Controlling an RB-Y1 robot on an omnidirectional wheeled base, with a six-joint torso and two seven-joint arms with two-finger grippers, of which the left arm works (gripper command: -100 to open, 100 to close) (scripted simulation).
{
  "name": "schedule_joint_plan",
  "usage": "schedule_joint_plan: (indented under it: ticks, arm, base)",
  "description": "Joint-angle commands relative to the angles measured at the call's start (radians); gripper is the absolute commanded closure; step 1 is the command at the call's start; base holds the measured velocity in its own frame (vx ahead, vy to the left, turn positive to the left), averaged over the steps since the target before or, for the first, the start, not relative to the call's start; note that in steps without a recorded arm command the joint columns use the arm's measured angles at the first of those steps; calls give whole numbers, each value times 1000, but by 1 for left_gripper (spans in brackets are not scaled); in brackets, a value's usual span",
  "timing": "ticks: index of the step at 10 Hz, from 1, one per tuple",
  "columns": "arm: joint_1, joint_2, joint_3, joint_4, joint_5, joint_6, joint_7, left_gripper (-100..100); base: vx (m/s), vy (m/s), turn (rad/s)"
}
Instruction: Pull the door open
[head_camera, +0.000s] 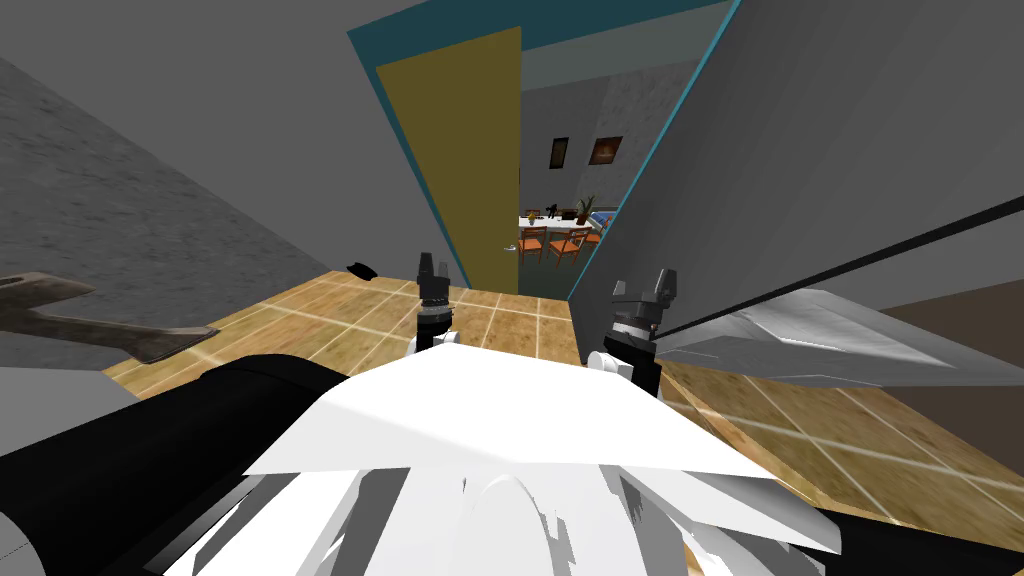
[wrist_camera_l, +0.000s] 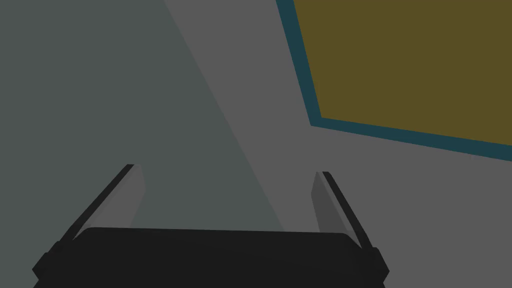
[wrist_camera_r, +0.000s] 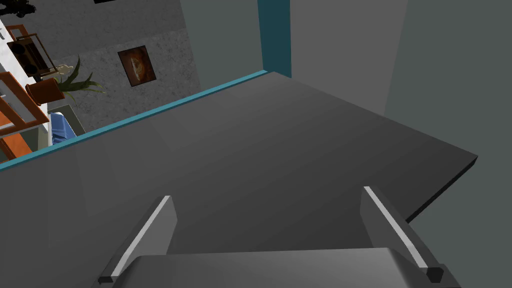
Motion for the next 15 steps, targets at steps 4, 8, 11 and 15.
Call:
schedule_joint_plan:
  ticks: [4,8,11,15]
  arm:
    - [-26,33,6,102,13,-15,20,-100]
    - [-52,59,13,204,26,-30,40,-100]
    - [-67,73,16,265,34,-39,52,-100]
    - [-90,91,22,354,46,-53,69,-100]
  base:
    - [156,-4,-47]
    - [161,-9,-48]
    - [109,4,-41]
    - [96,0,-43]
